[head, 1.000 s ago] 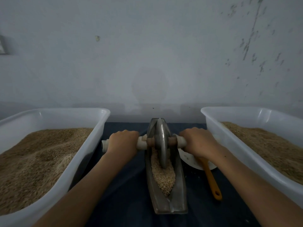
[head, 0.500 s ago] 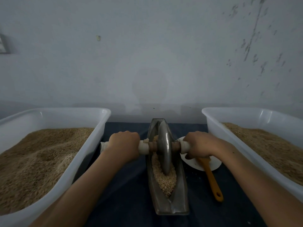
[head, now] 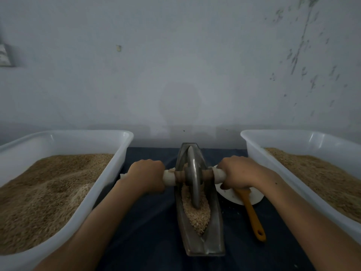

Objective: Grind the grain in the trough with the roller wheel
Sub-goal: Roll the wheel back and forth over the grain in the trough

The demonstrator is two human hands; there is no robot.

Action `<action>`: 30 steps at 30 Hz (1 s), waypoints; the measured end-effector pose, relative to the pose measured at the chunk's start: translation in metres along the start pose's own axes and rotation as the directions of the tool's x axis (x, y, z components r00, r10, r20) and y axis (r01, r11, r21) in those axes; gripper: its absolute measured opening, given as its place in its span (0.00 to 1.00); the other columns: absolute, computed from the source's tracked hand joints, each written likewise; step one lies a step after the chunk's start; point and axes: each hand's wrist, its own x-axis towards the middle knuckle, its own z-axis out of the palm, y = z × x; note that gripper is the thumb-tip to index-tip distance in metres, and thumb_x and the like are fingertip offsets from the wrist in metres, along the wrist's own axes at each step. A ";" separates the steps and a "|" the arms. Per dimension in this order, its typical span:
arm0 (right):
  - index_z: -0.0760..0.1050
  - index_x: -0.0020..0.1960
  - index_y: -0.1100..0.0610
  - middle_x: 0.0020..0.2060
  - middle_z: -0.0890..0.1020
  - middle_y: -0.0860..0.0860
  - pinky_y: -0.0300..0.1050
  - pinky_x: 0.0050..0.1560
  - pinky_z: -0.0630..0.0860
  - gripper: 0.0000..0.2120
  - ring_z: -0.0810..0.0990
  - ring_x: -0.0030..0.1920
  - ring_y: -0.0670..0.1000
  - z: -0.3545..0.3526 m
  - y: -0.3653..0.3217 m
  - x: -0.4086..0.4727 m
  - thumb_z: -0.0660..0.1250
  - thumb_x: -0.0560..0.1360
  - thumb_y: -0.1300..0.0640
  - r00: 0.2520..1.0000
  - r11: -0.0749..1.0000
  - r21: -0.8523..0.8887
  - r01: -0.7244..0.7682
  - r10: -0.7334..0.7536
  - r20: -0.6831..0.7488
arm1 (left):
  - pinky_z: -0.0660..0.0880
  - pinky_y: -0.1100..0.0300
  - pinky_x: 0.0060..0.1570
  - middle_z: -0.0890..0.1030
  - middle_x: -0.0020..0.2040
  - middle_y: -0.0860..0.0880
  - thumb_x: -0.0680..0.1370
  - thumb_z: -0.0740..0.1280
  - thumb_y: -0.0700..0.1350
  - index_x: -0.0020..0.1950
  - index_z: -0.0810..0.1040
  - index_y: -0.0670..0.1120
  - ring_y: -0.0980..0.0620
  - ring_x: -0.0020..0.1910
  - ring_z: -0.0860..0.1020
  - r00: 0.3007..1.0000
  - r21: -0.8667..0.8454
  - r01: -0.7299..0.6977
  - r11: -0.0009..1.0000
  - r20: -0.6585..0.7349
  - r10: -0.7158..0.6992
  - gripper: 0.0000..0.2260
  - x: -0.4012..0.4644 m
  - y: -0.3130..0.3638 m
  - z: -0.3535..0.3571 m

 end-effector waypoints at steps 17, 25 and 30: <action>0.76 0.44 0.50 0.41 0.80 0.47 0.42 0.37 0.68 0.03 0.78 0.42 0.49 0.018 0.007 0.009 0.66 0.74 0.51 0.978 0.998 0.056 -0.011 0.022 -0.207 | 0.68 0.59 0.42 0.79 0.49 0.50 0.76 0.64 0.48 0.53 0.74 0.49 0.50 0.47 0.78 0.959 0.038 0.054 0.998 -0.281 -0.041 0.07 -0.001 0.011 0.006; 0.76 0.55 0.52 0.48 0.81 0.49 0.44 0.48 0.76 0.14 0.79 0.48 0.50 0.006 0.009 0.004 0.73 0.71 0.52 0.996 0.990 0.138 -0.025 0.012 0.093 | 0.70 0.59 0.43 0.76 0.44 0.51 0.74 0.67 0.49 0.54 0.75 0.47 0.52 0.42 0.74 0.993 0.077 0.025 0.997 -0.121 -0.015 0.11 -0.004 0.009 -0.002; 0.75 0.51 0.51 0.43 0.78 0.46 0.43 0.44 0.73 0.10 0.78 0.45 0.48 0.008 0.010 0.007 0.72 0.72 0.51 0.998 0.990 0.138 -0.016 0.008 0.055 | 0.70 0.59 0.44 0.77 0.46 0.50 0.75 0.67 0.49 0.55 0.75 0.47 0.51 0.45 0.76 0.991 0.067 0.035 0.997 -0.135 -0.026 0.11 -0.001 0.010 0.001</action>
